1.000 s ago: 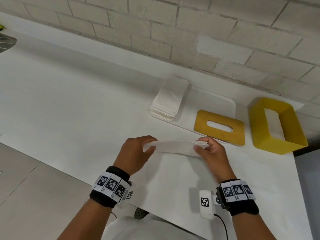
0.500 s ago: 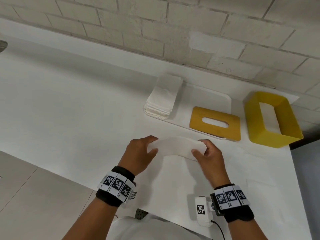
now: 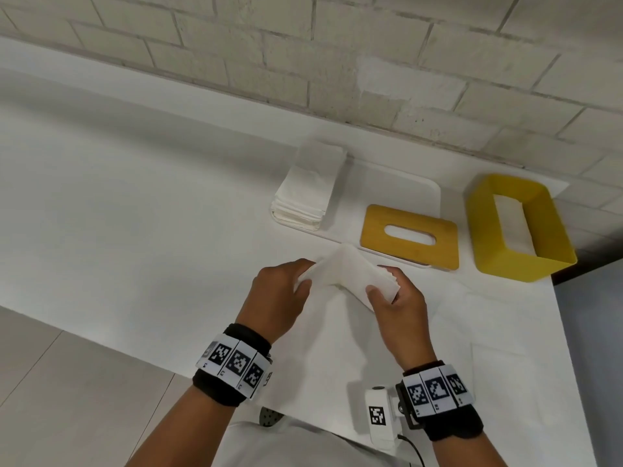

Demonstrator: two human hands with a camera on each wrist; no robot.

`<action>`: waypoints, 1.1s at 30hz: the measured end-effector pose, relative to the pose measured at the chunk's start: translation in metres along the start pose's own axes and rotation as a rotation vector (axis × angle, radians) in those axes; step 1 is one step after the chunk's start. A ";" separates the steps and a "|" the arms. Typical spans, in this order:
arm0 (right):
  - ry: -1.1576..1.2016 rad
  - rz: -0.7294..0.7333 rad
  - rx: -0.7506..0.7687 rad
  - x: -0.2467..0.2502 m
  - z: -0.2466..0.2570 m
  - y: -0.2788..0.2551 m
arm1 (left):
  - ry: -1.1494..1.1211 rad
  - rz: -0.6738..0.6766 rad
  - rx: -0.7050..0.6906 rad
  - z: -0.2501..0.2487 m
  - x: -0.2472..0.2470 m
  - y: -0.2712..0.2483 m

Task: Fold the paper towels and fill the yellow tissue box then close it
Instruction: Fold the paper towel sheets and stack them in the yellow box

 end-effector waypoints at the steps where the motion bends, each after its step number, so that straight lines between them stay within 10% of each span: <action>1: -0.009 0.000 -0.012 -0.001 -0.004 0.000 | -0.003 0.005 0.009 0.003 -0.002 -0.001; 24: 0.026 0.028 -0.193 -0.013 -0.043 -0.003 | 0.392 0.418 -0.120 -0.040 -0.051 0.044; 33: 0.555 0.033 -0.065 0.018 0.030 0.023 | -0.406 0.325 0.117 -0.024 -0.021 0.042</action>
Point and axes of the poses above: each hand's wrist, its own y-axis towards the middle knuckle, its own x-axis out of the back of the hand, z = x × y, the point moved 8 cm from there along y, towards the middle knuckle, and after that the axes turned 4 degrees about -z, right-handed, at the moved point
